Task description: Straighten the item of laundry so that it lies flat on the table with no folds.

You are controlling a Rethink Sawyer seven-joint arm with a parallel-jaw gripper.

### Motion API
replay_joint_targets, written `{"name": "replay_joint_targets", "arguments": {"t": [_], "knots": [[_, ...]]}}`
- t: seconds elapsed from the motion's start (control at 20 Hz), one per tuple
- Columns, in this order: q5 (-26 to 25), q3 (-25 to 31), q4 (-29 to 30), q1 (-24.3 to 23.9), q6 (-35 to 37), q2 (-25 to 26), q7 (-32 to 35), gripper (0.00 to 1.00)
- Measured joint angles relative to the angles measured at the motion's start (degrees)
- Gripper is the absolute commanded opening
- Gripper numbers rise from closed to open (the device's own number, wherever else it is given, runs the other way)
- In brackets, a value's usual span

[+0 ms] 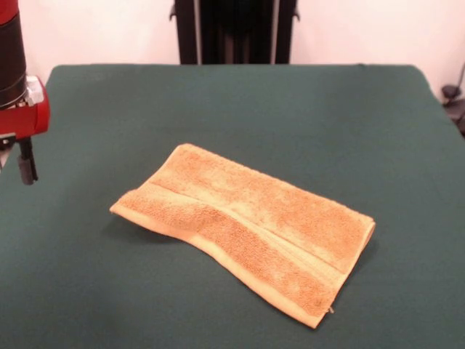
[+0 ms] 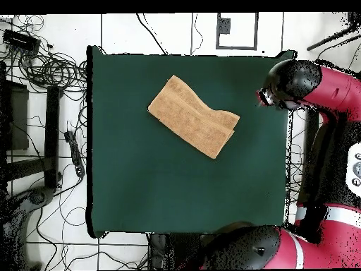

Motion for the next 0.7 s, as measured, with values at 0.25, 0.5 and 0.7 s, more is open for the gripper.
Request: {"name": "replay_joint_targets", "arguments": {"t": [0.25,0.5,0.7], "knots": [[1.88,-0.52,-2.11,-0.49,0.25,0.60,0.00,1.00],[2.88,-1.26,-6.24,-0.98,0.94,1.80,0.00,1.00],[3.67,-1.46,-9.15,-1.36,1.28,2.86,0.00,1.00]]}}
